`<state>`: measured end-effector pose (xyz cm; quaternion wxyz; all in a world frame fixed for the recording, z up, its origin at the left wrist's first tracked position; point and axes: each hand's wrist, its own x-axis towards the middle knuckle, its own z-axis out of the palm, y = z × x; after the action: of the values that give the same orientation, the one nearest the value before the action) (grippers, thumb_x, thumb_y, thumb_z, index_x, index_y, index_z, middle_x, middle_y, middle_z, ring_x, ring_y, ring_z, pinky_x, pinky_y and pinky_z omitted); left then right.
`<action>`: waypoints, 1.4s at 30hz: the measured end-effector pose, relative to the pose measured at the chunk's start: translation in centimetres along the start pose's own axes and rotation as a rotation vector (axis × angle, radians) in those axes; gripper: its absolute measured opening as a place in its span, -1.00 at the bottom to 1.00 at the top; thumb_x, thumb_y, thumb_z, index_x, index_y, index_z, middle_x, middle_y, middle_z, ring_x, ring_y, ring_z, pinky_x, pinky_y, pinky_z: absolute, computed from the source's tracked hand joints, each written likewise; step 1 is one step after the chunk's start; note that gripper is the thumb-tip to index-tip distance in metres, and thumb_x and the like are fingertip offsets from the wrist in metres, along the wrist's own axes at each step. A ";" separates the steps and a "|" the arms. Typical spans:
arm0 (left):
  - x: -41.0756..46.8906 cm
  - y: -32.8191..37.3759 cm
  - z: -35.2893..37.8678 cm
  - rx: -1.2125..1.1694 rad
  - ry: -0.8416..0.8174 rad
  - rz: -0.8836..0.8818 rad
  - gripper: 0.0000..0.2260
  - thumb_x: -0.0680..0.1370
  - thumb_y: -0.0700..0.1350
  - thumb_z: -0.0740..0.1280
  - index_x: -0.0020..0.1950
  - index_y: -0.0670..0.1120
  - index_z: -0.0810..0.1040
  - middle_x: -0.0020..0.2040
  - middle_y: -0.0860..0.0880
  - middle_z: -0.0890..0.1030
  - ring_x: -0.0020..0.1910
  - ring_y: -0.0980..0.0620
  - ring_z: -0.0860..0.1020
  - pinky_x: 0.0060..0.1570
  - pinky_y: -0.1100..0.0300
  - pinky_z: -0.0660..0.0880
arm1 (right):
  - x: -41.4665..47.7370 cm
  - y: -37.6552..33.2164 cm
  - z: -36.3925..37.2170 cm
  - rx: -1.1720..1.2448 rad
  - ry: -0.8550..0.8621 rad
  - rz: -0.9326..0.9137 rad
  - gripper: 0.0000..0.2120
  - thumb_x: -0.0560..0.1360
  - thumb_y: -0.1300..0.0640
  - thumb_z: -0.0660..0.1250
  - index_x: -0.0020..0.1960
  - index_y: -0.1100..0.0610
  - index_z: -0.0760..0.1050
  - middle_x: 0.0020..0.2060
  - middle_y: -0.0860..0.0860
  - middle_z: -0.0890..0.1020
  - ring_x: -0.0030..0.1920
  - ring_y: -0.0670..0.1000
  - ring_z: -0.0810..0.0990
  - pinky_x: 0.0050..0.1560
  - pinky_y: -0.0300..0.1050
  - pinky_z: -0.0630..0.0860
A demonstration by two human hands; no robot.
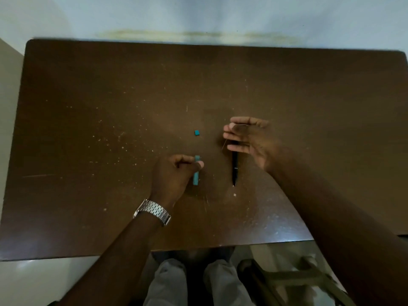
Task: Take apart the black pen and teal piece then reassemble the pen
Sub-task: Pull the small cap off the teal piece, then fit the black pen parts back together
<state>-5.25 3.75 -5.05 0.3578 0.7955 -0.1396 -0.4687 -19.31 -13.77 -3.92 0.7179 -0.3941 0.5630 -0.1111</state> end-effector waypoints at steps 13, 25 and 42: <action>1.8 0.1 -0.4 0.101 0.079 0.082 -0.81 0.44 -0.04 0.60 -0.03 -0.04 0.67 -0.16 0.01 0.71 -0.11 0.05 0.70 -0.12 0.14 0.65 | -1.7 1.9 -2.2 0.043 0.050 -0.050 -0.79 0.56 0.21 0.44 0.18 0.07 0.63 0.00 0.03 0.78 0.06 0.00 0.75 0.08 -0.01 0.63; -4.1 2.3 5.0 0.005 -0.154 0.052 -0.77 0.55 0.10 0.46 0.17 0.07 0.71 0.00 0.18 0.73 0.02 0.27 0.63 -0.04 0.33 0.50 | -4.4 4.0 -1.8 -0.095 -0.048 -0.063 -0.79 0.54 0.25 0.44 0.16 0.09 0.63 -0.03 0.06 0.79 0.03 0.08 0.76 0.19 0.14 0.64; -2.1 3.0 6.5 -0.009 -0.149 0.178 -0.88 0.58 -0.07 0.44 0.08 -0.03 0.74 -0.07 0.09 0.75 -0.11 0.27 0.67 -0.23 0.59 0.45 | -4.2 3.7 -2.8 -0.242 -0.014 0.058 -0.87 0.48 -0.03 0.51 -0.07 0.02 0.73 -0.12 -0.04 0.79 -0.08 -0.07 0.76 -0.08 -0.07 0.64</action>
<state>-11.49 -0.04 -3.64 0.3905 0.7412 -0.2338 -0.4935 -24.31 -9.99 -3.58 0.6721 -0.4620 0.5784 -0.0186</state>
